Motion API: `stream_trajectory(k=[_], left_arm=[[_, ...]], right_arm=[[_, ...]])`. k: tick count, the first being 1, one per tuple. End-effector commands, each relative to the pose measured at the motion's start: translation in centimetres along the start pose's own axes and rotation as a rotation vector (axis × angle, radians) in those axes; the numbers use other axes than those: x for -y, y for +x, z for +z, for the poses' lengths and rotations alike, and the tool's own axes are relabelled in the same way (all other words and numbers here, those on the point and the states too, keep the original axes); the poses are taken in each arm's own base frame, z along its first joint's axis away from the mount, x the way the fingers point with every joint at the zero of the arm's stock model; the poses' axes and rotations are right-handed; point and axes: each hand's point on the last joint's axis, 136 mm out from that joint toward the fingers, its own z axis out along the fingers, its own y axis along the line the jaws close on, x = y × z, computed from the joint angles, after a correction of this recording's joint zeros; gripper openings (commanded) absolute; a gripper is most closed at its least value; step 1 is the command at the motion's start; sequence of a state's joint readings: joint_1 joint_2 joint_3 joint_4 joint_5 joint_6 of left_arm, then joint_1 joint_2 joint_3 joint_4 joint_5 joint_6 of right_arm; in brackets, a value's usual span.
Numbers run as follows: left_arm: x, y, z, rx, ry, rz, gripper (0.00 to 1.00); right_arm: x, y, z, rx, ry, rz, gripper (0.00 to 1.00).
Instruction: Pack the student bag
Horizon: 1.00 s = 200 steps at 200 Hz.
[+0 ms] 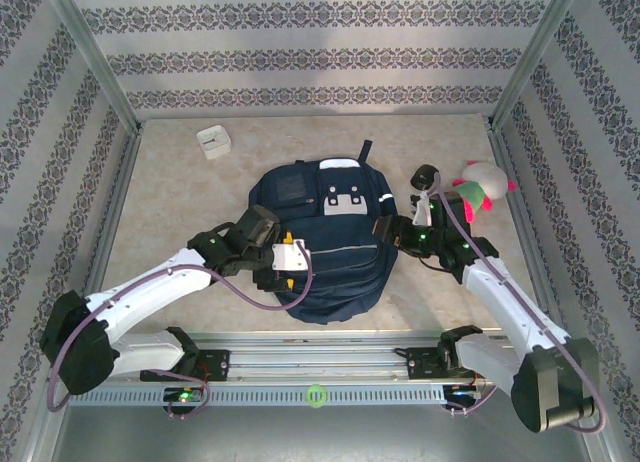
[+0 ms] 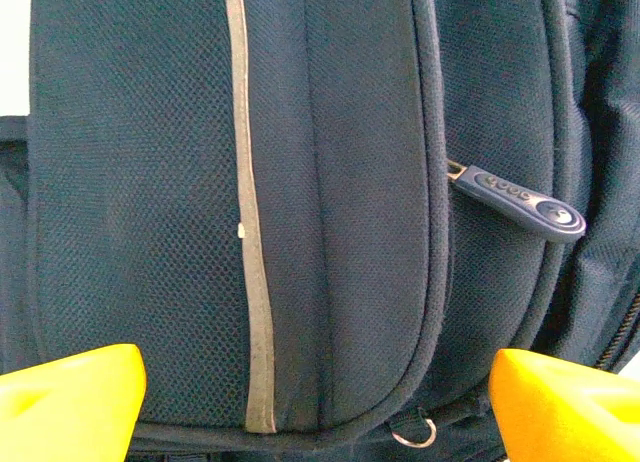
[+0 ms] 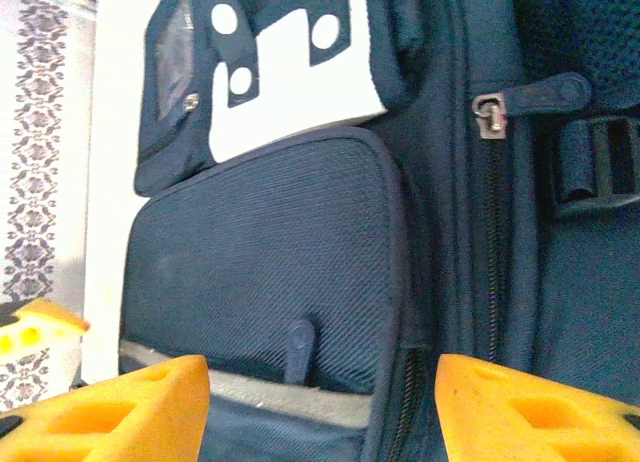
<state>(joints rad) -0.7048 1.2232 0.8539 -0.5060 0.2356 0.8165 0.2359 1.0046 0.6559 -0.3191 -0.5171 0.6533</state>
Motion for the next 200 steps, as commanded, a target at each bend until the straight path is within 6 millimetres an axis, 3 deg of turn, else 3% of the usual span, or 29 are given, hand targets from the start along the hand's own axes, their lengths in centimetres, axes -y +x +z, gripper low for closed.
stream_trajectory(k=[1,29,40,62,75,91,118,130,160,200], left_arm=[[-0.5,-0.8,0.7,0.05,-0.014,0.04,0.89],[-2.0,-1.0,1.8,0.06,-0.093,0.036,0.83],[-2.6,-1.2,2.1,0.069,-0.121,0.026,0.74],[-2.8,-2.0,1.4,0.094,-0.12,-0.006,0.4],[-3.0,-2.8,0.4,0.121,-0.116,-0.053,0.15],[-3.0,-3.5,-0.8,0.157,-0.119,-0.1,0.0],[-2.2,-4.1,-2.6,0.193,-0.109,-0.183,0.0],[-1.6,-4.1,-3.1,0.193,-0.104,-0.209,0.0],[-0.4,-3.9,-4.2,0.196,-0.107,-0.295,0.0],[-0.3,-4.4,-4.9,0.225,-0.139,-0.424,0.0]], right_arm=[[-1.4,1.2,-0.8,-0.025,-0.029,-0.076,0.61],[-2.4,2.3,-1.0,-0.04,-0.033,-0.132,0.61],[-2.9,2.5,-1.1,-0.038,-0.032,-0.157,0.6],[-4.0,2.8,-1.7,-0.024,-0.025,-0.207,0.6],[-4.6,3.1,-2.2,-0.022,-0.019,-0.234,0.59],[-4.9,3.6,-2.5,-0.017,-0.002,-0.256,0.59],[-2.9,4.3,-1.5,-0.043,0.062,-0.212,0.6],[-2.8,4.5,-0.7,-0.065,0.046,-0.205,0.6],[-4.0,4.2,1.6,-0.093,-0.034,-0.196,0.6],[-6.2,2.5,4.5,-0.1,-0.11,-0.227,0.6]])
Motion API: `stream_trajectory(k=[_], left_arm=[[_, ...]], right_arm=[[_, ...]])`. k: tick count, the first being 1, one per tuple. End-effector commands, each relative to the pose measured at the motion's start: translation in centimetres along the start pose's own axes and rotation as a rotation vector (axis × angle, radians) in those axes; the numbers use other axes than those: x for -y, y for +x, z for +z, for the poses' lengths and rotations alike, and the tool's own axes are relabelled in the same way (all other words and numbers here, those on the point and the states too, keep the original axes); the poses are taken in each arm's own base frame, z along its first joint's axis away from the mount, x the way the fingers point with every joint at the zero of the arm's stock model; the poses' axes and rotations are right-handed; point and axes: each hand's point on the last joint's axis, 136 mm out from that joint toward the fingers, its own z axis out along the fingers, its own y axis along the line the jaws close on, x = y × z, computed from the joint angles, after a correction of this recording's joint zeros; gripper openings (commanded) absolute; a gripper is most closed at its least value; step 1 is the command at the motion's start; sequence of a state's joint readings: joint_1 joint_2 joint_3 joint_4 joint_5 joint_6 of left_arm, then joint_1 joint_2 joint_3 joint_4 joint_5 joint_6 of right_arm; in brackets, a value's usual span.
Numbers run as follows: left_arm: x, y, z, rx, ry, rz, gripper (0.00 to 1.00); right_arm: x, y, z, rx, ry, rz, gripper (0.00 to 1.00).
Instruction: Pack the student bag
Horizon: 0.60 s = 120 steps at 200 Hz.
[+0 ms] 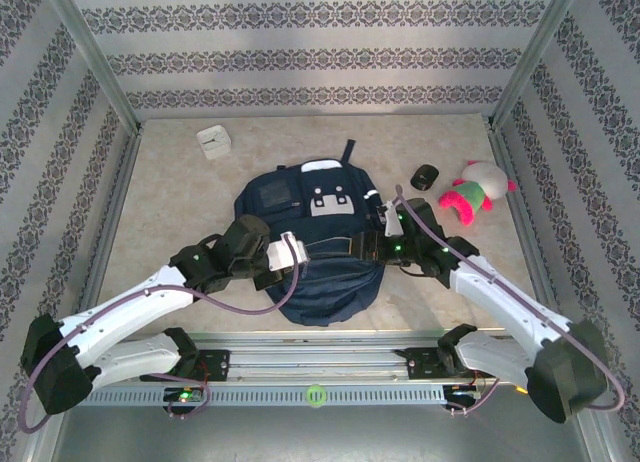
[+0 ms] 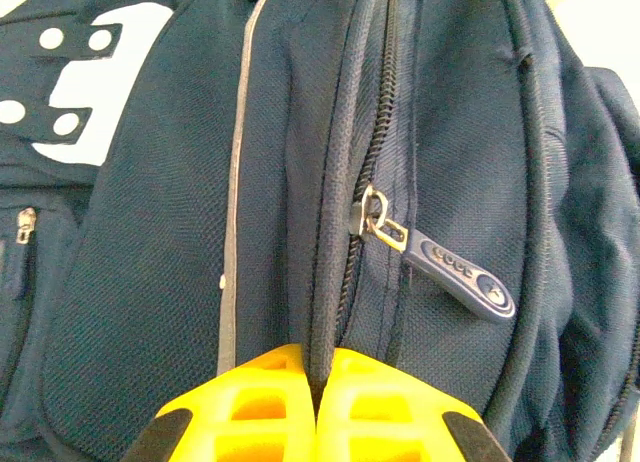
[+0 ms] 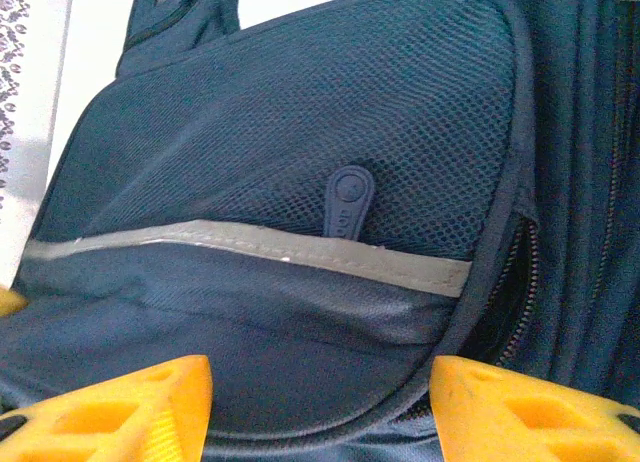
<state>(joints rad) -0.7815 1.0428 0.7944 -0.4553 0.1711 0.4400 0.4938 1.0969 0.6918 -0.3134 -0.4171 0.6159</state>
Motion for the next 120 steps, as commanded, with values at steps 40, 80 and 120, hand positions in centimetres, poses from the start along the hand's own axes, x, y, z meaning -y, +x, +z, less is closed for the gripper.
stream_trajectory(k=[40,80,120], left_arm=[[-1.1,-4.3,-1.4,0.155,-0.072,-0.251,0.0],[-1.3,-5.9,-0.8,0.206,-0.052,-0.325,0.0],[-0.7,-6.3,-0.3,0.209,-0.006,-0.34,0.0]], right_arm=[[-3.4,-5.7,1.3,0.077,-0.095,-0.093,0.6],[-3.6,-5.8,-3.8,0.136,0.018,-0.169,0.59],[-5.9,-1.6,-6.9,0.121,-0.02,-0.253,0.52]])
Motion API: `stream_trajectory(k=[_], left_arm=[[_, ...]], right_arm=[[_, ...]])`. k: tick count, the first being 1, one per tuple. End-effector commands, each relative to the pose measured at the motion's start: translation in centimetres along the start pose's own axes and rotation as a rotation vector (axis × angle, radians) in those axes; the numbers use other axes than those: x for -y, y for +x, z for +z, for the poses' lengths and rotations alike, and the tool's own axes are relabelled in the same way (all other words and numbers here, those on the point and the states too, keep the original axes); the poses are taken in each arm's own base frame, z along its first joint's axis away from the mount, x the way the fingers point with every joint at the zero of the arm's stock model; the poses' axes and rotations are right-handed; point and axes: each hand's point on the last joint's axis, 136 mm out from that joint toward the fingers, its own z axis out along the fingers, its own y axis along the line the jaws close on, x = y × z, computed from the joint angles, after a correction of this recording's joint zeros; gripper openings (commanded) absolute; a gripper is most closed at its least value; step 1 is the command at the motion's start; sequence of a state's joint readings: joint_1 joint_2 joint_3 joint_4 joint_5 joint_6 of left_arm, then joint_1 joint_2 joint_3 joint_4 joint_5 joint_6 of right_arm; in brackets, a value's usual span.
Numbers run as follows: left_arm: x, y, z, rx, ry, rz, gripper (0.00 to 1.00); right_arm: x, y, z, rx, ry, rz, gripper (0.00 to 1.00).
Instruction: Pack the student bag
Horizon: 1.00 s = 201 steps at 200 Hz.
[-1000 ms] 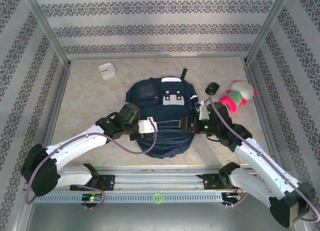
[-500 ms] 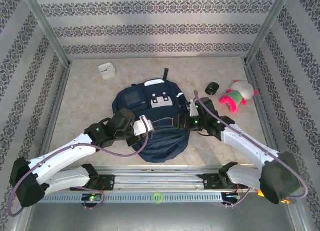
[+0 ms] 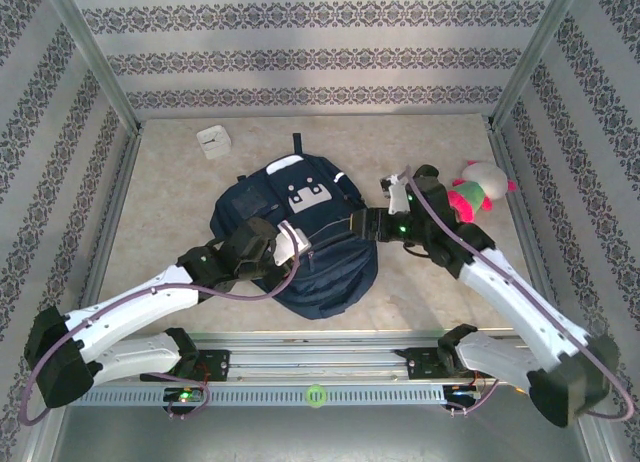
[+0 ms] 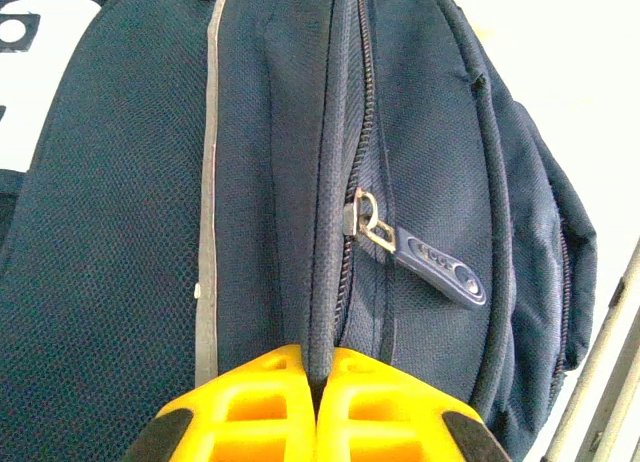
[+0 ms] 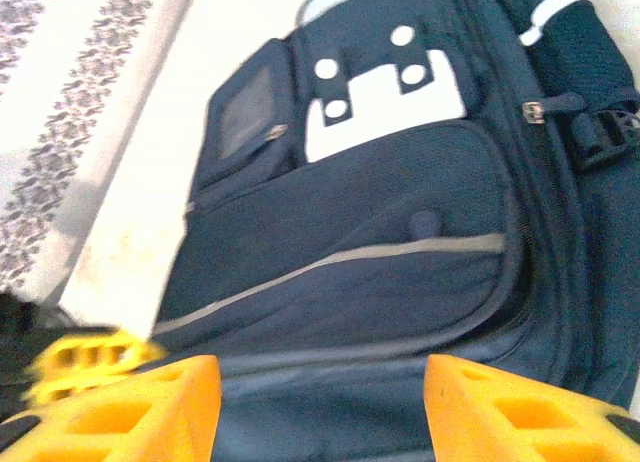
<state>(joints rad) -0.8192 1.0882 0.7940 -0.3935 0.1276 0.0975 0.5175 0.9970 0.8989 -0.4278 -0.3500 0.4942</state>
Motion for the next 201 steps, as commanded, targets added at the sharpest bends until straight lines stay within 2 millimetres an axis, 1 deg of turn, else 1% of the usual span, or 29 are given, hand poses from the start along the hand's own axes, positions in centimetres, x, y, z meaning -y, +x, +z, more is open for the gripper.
stream_trajectory(k=[1,22,35,78,100,119,132,163,178,201], left_arm=[[1.0,-5.5,-1.4,0.193,0.046,-0.029,0.0],[1.1,-5.7,-1.5,0.204,0.057,-0.033,0.0],[1.2,-5.8,-1.6,0.211,0.059,-0.035,0.0],[1.6,-6.0,-1.7,0.221,0.085,-0.035,0.0],[1.7,-6.2,-1.8,0.225,0.091,-0.04,0.0],[1.7,-6.4,-1.9,0.232,0.093,-0.044,0.0],[1.8,-6.8,-2.0,0.241,0.095,-0.045,0.0],[1.9,-7.2,-1.9,0.242,0.108,-0.049,0.0],[2.0,-7.4,-1.9,0.244,0.113,-0.049,0.0],[2.0,-7.7,-1.8,0.246,0.117,-0.049,0.0]], right_arm=[[-0.7,2.8,-1.6,-0.055,0.016,-0.047,0.52],[-3.0,4.4,-1.8,-0.051,-0.064,-0.089,0.49],[-4.0,5.1,-1.5,-0.047,-0.095,-0.113,0.48],[-6.8,7.4,0.7,-0.104,-0.211,-0.18,0.47],[-6.8,8.0,1.9,-0.139,-0.205,-0.188,0.47],[-6.7,7.9,3.0,-0.145,-0.196,-0.157,0.47],[-7.2,7.9,3.6,-0.145,-0.206,-0.142,0.47],[-6.9,8.0,4.7,-0.155,-0.157,-0.12,0.47],[-6.5,8.3,5.2,-0.165,-0.121,-0.12,0.47],[-5.2,8.5,5.9,-0.166,-0.032,-0.114,0.48]])
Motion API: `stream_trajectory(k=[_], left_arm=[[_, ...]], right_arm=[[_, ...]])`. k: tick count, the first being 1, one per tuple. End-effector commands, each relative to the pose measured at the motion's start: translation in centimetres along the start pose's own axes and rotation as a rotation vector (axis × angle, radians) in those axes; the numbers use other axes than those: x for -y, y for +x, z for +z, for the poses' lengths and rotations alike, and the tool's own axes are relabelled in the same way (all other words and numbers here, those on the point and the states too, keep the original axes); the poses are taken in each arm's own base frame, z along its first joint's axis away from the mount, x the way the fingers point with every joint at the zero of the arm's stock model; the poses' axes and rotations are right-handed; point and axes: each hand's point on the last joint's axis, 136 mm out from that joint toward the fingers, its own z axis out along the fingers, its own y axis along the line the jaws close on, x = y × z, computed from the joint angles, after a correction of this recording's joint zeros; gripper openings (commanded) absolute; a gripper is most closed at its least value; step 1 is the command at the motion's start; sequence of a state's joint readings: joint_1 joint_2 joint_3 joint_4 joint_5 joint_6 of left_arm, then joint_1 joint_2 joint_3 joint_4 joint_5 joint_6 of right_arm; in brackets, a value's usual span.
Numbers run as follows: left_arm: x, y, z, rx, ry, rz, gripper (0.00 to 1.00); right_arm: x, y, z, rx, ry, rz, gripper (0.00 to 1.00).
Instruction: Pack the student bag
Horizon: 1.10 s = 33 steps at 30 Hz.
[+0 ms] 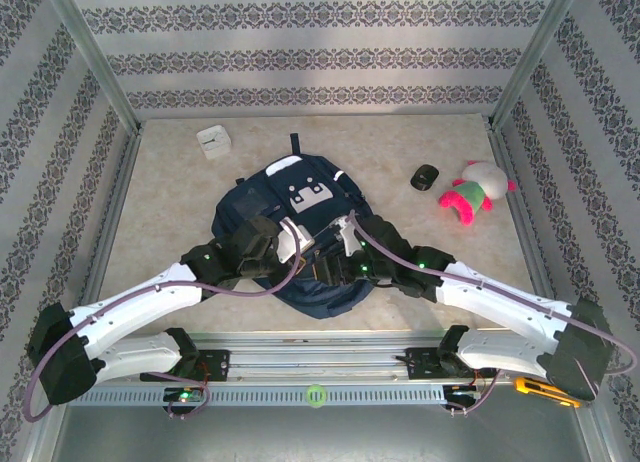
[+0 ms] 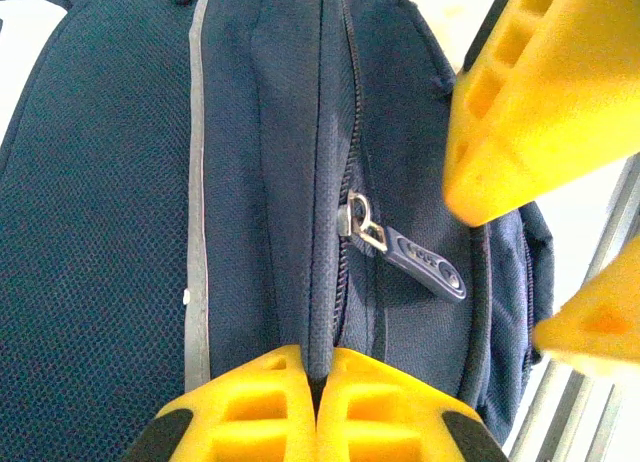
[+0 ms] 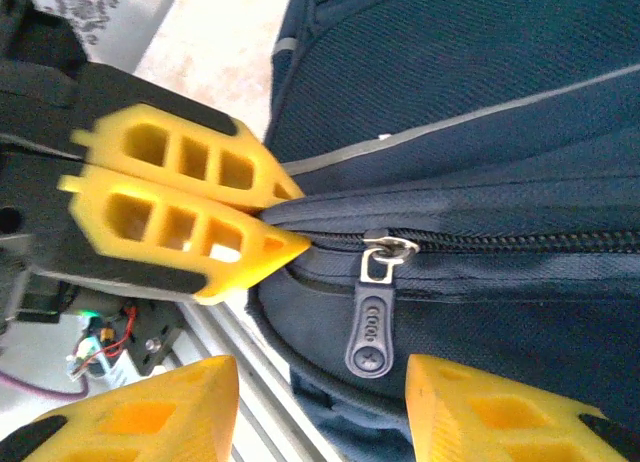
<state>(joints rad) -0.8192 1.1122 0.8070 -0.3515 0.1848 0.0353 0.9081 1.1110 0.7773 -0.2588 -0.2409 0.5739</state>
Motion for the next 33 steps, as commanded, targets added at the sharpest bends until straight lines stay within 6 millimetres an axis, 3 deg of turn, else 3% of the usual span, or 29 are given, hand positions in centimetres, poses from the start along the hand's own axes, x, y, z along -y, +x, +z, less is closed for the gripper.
stream_trajectory(k=[1,16,18,22,27,33], left_arm=[[1.7,-6.5,-1.9,0.21,0.069,0.015,0.0],[1.7,-6.8,-1.8,0.211,0.073,0.015,0.0],[1.7,-6.8,-1.9,0.213,0.074,0.012,0.0],[1.6,-6.8,-1.9,0.211,0.066,0.018,0.0],[1.7,-6.8,-1.8,0.208,0.068,0.02,0.0],[1.7,-6.8,-1.7,0.208,0.069,0.02,0.0]], right_arm=[[0.7,-1.3,0.1,0.045,0.081,0.018,0.48],[2.7,-0.9,1.0,0.041,0.229,0.056,0.47],[3.8,-0.8,0.7,0.039,0.314,0.042,0.42],[4.1,-1.2,0.3,0.039,0.354,0.024,0.32],[4.1,-1.4,0.4,0.037,0.378,0.018,0.26],[3.0,-1.5,1.4,0.015,0.319,0.011,0.35]])
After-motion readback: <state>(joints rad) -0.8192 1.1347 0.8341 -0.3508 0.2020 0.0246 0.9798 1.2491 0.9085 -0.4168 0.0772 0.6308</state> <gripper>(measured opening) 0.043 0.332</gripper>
